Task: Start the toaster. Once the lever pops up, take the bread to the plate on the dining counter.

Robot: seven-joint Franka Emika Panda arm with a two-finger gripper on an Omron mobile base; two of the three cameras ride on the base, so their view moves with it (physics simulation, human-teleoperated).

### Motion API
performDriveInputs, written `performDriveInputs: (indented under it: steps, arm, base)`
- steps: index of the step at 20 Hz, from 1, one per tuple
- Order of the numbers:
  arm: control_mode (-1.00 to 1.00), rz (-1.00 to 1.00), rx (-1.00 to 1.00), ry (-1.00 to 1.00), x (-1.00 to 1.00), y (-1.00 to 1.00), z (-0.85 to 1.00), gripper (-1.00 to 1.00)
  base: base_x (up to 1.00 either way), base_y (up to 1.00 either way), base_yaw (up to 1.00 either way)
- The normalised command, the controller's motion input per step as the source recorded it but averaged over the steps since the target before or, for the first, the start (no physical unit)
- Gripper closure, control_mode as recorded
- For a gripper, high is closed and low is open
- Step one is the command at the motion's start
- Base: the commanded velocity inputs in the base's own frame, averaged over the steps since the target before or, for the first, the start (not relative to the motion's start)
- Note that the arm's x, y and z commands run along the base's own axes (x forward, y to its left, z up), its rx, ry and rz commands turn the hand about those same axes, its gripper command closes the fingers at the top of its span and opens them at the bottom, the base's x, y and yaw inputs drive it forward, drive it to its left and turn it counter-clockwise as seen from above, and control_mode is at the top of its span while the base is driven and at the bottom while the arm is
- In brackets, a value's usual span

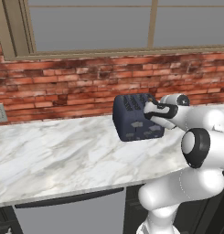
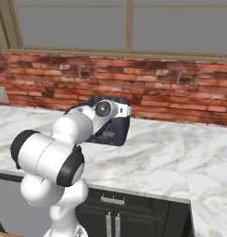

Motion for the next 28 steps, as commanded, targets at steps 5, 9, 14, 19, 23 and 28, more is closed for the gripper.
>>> performDriveInputs:
  steps: [5,9,14,19,23,28]
  arm:
    - [-1.0,0.0,0.0,0.0,0.0,0.0,0.0,-1.0]
    - [-1.0,0.0,0.0,0.0,0.0,0.0,0.0,-1.0]
    - [-1.0,0.0,0.0,0.0,0.0,0.0,0.0,-1.0]
    - [-1.0,0.0,0.0,0.0,0.0,0.0,0.0,-1.0]
    - [-1.0,0.0,0.0,0.0,0.0,0.0,0.0,-1.0]
    - [-1.0,0.0,0.0,0.0,0.0,0.0,0.0,-1.0]
  base:
    - [0.0,0.0,0.0]
    - [0.0,0.0,0.0]
    - [0.0,0.0,0.0]
    - [0.0,0.0,0.0]
    - [0.0,0.0,0.0]
    - [0.0,0.0,0.0]
